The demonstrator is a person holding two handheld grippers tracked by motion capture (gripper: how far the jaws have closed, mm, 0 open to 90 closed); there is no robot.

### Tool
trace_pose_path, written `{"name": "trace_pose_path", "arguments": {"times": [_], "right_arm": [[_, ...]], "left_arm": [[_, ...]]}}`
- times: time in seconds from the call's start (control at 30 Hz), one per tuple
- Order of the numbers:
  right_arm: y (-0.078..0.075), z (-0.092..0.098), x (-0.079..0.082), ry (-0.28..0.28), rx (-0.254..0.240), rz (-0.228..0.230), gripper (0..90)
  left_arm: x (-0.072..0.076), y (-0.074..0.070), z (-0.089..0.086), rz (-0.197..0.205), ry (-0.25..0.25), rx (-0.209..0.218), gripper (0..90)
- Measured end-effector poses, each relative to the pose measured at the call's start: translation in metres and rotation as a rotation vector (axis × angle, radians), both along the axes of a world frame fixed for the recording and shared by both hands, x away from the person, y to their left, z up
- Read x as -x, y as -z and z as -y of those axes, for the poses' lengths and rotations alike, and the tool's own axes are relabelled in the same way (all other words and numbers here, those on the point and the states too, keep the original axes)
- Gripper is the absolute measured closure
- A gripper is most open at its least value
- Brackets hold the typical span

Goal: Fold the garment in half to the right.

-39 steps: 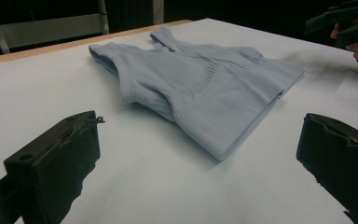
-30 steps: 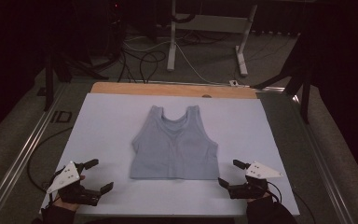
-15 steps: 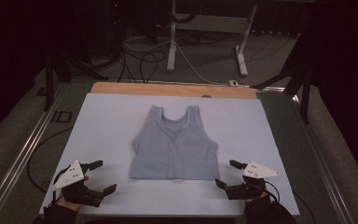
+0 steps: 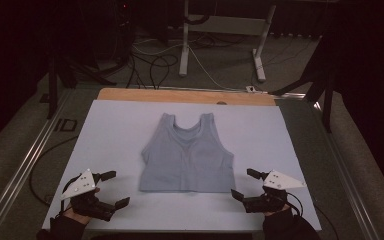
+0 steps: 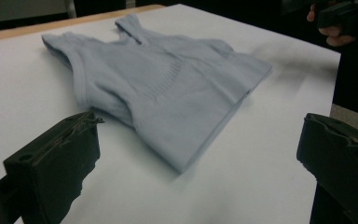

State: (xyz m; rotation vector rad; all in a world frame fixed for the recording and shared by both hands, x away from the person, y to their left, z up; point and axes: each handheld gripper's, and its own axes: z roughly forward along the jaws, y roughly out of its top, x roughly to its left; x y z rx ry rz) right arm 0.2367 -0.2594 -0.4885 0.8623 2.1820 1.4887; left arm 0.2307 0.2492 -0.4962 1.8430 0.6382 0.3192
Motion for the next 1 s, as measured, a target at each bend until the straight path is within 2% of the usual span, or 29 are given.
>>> {"name": "trace_pose_path", "arguments": {"times": [0.23, 0.43, 0.57, 0.73, 0.8, 1.0], "right_arm": [[-0.018, -0.009, -0.003, -0.015, 0.000, 0.022, 8.6], [-0.036, -0.021, -0.014, -0.035, 0.023, 0.061, 8.6], [-0.049, -0.031, -0.024, -0.054, 0.015, 0.084, 8.7], [-0.060, -0.046, -0.038, -0.078, 0.020, 0.112, 8.6], [-0.063, -0.052, -0.043, -0.087, 0.025, 0.117, 8.6], [-0.069, -0.069, -0.058, -0.116, 0.026, 0.122, 8.6]], "left_arm": [[-0.007, -0.016, 0.006, 0.014, 0.009, -0.005, 0.0], [-0.011, -0.032, 0.009, 0.032, -0.001, -0.019, 0.0], [-0.013, -0.039, 0.010, 0.036, -0.007, -0.028, 0.0], [-0.016, -0.044, 0.014, 0.038, -0.007, -0.042, 0.0], [-0.016, -0.044, 0.016, 0.045, -0.023, -0.046, 0.0], [-0.019, -0.043, 0.025, 0.029, -0.022, -0.058, 0.0]]}}
